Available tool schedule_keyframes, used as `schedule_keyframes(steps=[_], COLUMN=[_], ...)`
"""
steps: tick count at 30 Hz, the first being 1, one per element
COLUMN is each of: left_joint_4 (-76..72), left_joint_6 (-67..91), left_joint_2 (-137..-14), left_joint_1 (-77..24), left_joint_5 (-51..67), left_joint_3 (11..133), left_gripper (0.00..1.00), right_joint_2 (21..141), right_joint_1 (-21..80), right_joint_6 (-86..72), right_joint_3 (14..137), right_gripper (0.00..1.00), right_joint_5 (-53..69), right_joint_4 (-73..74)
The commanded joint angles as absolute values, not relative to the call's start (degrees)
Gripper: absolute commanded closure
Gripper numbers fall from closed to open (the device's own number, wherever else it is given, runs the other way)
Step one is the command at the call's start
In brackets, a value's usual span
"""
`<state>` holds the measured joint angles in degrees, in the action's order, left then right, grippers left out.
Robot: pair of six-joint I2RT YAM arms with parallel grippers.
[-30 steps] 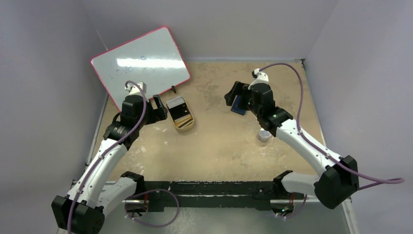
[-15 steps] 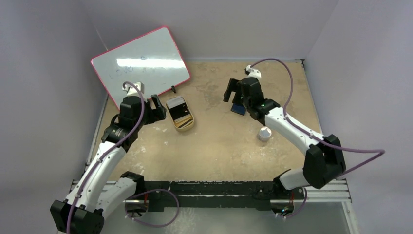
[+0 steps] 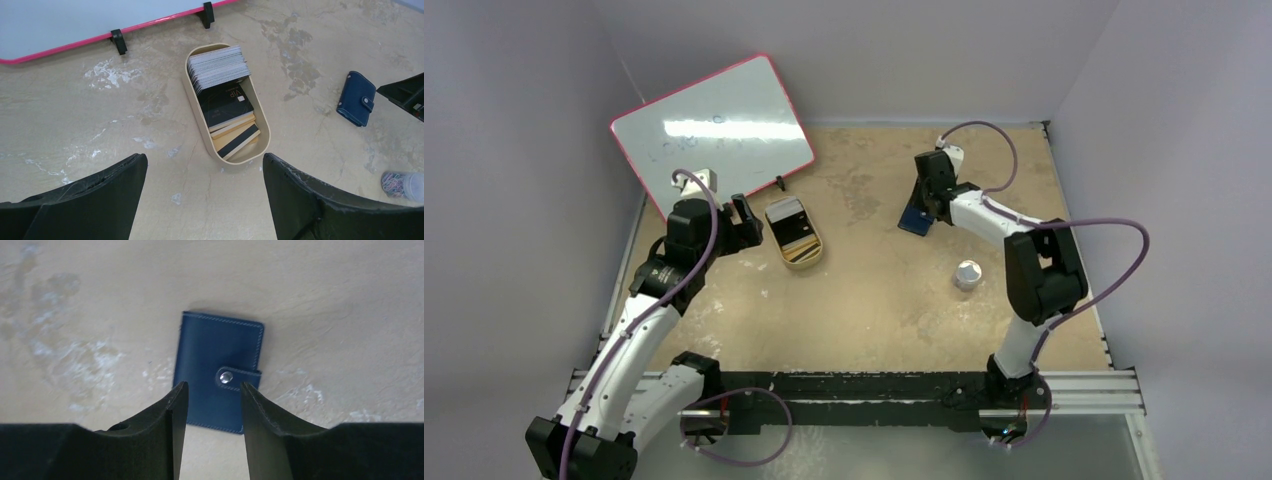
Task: Put the credit cards into the card holder
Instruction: Open the card holder at the center of the board.
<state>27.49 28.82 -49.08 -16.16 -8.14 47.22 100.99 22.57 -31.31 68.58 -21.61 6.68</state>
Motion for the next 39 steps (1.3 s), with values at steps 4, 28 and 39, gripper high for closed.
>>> schedule_keyframes(steps=[4, 28, 39], left_joint_4=[25.8, 25.7, 25.7], left_joint_6=[27.6, 27.4, 27.4], left_joint_2=[-48.5, -48.3, -48.4], left_joint_1=[-15.8, -15.8, -15.8], left_joint_5=[-8.3, -8.2, -8.0], left_joint_3=[47.6, 47.6, 47.6], left_gripper=[0.15, 0.15, 0.15], right_joint_2=[105.1, 112.8, 107.3], right_joint_1=[19.5, 19.7, 19.8], right_joint_6=[-30.7, -31.6, -31.1], right_joint_3=[73.9, 75.3, 75.2], right_gripper=[0.54, 0.55, 0.52], right_joint_5=[-21.2, -24.8, -22.6], right_joint_4=[7.8, 13.7, 14.5])
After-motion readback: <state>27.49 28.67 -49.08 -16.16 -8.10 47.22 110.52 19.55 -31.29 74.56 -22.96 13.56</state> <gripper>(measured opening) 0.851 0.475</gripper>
